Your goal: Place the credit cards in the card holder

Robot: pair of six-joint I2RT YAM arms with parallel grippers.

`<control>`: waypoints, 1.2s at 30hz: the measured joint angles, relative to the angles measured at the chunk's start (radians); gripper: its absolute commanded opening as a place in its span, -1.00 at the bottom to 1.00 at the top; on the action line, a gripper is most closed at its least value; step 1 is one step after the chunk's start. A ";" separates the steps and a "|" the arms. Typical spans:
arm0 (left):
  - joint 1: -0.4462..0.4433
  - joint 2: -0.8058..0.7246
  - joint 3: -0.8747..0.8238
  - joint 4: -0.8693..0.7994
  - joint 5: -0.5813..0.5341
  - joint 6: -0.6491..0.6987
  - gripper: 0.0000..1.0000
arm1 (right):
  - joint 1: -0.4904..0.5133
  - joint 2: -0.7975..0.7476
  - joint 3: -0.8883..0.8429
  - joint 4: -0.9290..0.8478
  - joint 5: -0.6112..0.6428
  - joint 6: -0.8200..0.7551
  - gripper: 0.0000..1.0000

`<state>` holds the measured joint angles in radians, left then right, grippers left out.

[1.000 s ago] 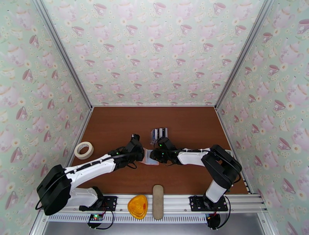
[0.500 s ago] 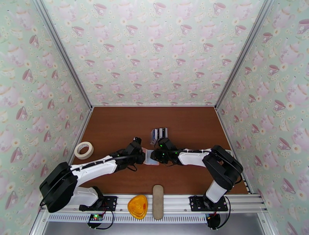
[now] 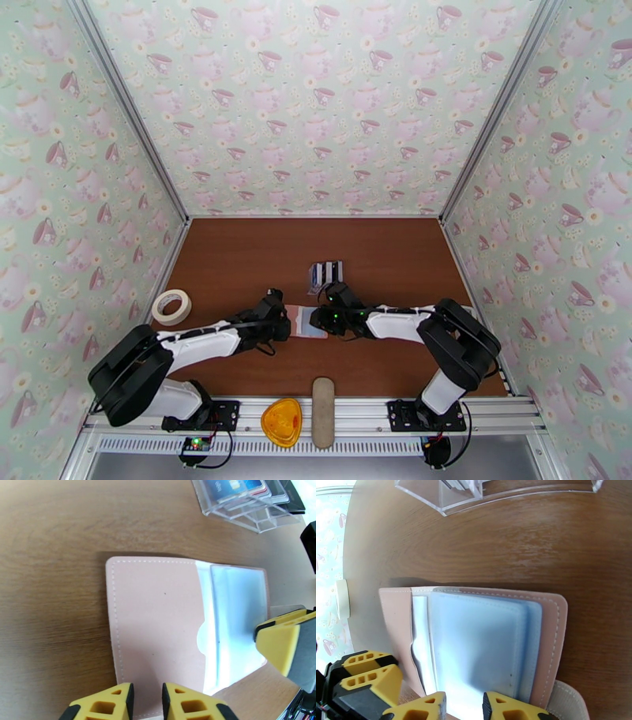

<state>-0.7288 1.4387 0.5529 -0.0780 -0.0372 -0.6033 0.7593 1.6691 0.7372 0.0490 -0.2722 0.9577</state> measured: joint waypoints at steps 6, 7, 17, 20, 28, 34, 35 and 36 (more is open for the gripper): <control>0.008 0.011 -0.010 0.051 0.016 -0.007 -0.40 | 0.003 -0.011 -0.004 -0.015 0.007 0.005 -0.34; 0.009 0.011 -0.011 0.055 0.019 -0.007 -0.40 | 0.005 -0.014 -0.004 -0.021 0.008 0.006 -0.32; 0.018 0.006 -0.023 0.080 0.048 0.003 -0.33 | 0.007 -0.024 0.096 -0.167 0.037 -0.029 -0.21; 0.019 0.006 -0.023 0.082 0.056 0.010 -0.29 | 0.007 -0.024 0.147 -0.214 0.060 -0.051 -0.20; 0.022 0.006 -0.023 0.084 0.079 0.024 -0.27 | 0.007 0.013 0.250 -0.339 0.125 -0.114 -0.21; 0.022 0.006 -0.023 0.084 0.095 0.028 -0.26 | 0.007 0.047 0.277 -0.399 0.167 -0.150 -0.20; 0.022 0.006 -0.023 0.084 0.099 0.029 -0.26 | 0.007 0.051 0.277 -0.404 0.170 -0.153 -0.21; 0.022 0.006 -0.023 0.084 0.101 0.028 -0.26 | 0.007 0.056 0.277 -0.410 0.175 -0.157 -0.21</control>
<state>-0.7071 1.4445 0.5301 0.0063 0.0643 -0.5751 0.7666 1.7252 1.0145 -0.3614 -0.0975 0.8009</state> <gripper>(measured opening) 0.370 0.397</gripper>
